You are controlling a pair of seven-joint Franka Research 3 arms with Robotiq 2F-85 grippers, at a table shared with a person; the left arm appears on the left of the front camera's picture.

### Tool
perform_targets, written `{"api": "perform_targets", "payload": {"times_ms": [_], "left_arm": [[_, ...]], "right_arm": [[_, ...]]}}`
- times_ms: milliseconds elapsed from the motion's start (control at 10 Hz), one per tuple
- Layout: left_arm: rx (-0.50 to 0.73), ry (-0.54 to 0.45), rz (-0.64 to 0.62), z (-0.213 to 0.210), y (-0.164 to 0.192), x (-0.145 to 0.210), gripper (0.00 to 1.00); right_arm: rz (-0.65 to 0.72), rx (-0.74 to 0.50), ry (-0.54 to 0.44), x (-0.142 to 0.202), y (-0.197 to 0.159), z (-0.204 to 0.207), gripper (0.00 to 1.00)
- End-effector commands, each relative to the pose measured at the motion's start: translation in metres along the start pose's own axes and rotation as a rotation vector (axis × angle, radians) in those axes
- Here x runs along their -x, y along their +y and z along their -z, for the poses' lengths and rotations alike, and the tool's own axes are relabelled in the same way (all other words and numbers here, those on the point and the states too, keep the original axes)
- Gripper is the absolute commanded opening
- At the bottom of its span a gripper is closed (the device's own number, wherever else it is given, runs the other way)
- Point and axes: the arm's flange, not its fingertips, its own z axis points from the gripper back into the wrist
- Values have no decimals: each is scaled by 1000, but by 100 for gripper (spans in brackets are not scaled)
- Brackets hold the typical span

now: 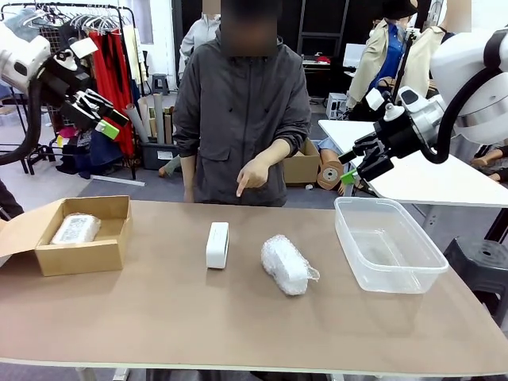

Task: Separate and place wrapped and unwrapped clocks.
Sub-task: Pick up the Digital clock indicated by the person.

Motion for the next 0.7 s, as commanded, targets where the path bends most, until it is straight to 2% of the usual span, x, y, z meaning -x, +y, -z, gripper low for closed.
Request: {"api": "perform_targets", "payload": {"times_ms": [0,600], "left_arm": [[7,-3,10,-1,-1,-1,100],[7,-3,10,-1,-1,-1,100]], "right_arm": [[-3,-4,-12,-1,0,-1,100],[-3,-4,-12,-1,0,-1,100]]}}
